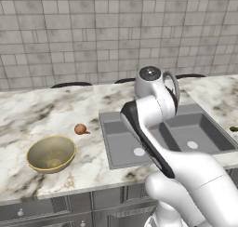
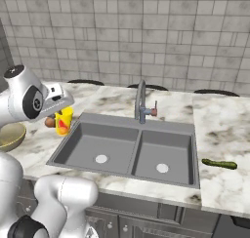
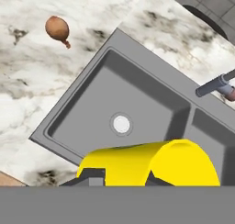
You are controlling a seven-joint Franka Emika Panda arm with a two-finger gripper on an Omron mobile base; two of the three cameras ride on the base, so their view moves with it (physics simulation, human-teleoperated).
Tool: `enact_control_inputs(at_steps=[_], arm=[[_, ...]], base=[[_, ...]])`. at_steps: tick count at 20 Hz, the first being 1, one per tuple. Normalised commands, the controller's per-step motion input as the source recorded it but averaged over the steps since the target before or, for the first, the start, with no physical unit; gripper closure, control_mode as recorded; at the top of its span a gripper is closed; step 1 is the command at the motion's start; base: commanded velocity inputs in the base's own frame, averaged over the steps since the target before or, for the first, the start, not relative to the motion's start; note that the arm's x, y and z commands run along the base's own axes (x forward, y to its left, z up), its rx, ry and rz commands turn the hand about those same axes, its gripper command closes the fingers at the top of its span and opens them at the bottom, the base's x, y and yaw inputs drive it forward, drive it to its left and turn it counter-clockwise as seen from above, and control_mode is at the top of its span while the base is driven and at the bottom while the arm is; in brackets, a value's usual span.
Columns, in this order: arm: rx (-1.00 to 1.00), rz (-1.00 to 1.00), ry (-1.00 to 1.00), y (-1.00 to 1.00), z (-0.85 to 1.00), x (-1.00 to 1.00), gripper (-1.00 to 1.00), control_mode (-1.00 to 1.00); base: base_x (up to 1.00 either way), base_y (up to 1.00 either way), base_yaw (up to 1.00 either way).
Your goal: Remove the squash and onion from the sink. Then move the bowl and cup from the counter to the sink for washing.
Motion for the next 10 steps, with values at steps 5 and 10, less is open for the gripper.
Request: enact_control_inputs(at_steps=[5, 10], arm=[[0.07, 0.00, 0.00, 0.26, -0.14, 0.16, 1.00, -1.00], [0.05, 0.00, 0.00, 0.22, -0.14, 0.13, 1.00, -1.00]], base=[[0.00, 0.00, 0.00], [0.00, 0.00, 0.00]])
